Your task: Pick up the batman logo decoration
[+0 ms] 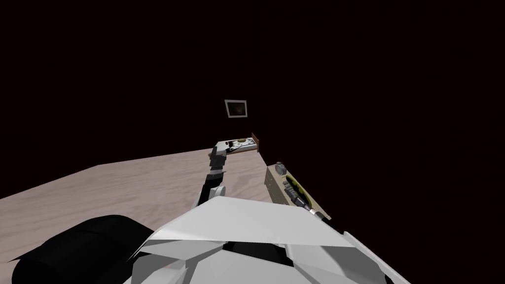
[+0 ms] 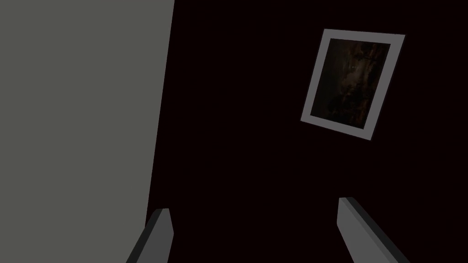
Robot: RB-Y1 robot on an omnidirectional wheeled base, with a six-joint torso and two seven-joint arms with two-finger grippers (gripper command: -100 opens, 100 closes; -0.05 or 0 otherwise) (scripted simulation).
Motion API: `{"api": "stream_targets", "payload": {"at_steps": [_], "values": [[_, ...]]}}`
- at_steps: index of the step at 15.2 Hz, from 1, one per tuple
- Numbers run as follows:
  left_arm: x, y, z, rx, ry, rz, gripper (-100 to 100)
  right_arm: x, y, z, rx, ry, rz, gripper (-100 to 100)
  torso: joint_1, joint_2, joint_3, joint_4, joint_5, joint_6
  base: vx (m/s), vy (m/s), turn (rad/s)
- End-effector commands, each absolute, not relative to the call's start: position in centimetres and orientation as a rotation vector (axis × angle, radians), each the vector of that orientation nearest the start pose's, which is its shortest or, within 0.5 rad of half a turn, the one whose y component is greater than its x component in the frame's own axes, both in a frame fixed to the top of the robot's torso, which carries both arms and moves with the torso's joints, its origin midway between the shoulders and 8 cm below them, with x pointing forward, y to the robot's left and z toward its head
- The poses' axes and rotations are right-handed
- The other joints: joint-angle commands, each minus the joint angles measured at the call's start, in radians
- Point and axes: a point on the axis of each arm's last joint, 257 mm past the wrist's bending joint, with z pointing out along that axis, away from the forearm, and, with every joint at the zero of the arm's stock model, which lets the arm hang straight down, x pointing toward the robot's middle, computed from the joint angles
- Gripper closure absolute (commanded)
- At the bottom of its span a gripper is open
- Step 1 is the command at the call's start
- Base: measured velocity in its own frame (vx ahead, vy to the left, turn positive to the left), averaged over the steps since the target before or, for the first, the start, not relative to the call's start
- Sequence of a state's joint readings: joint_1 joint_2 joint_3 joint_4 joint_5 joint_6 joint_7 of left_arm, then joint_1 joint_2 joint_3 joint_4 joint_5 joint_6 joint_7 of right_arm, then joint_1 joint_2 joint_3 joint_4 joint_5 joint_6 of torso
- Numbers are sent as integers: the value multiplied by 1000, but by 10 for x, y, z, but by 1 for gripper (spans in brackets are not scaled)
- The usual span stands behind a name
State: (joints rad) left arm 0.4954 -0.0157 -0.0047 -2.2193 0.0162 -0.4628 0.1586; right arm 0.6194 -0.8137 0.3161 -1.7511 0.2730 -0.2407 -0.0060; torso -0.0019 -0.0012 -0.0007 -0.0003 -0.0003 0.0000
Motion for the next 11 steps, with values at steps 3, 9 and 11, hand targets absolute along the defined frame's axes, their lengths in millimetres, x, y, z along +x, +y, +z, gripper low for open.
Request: {"api": "stream_targets", "payload": {"at_steps": [3,9,11], "values": [[361,284,-9,-821,600,-1441,0,234,-327,-423,364,2259,617,-100,0,0,0,0,0,0,13,-18,94],[361,284,-9,-821,600,-1441,0,185,-371,-454,257,2426,468,-100,0,0,0,0,0,0,17,-17,94],[361,285,-9,-821,600,-1441,0,170,-387,-461,217,2476,418,-100,0,-1,0,0,0,0,23,-17,101]]}}
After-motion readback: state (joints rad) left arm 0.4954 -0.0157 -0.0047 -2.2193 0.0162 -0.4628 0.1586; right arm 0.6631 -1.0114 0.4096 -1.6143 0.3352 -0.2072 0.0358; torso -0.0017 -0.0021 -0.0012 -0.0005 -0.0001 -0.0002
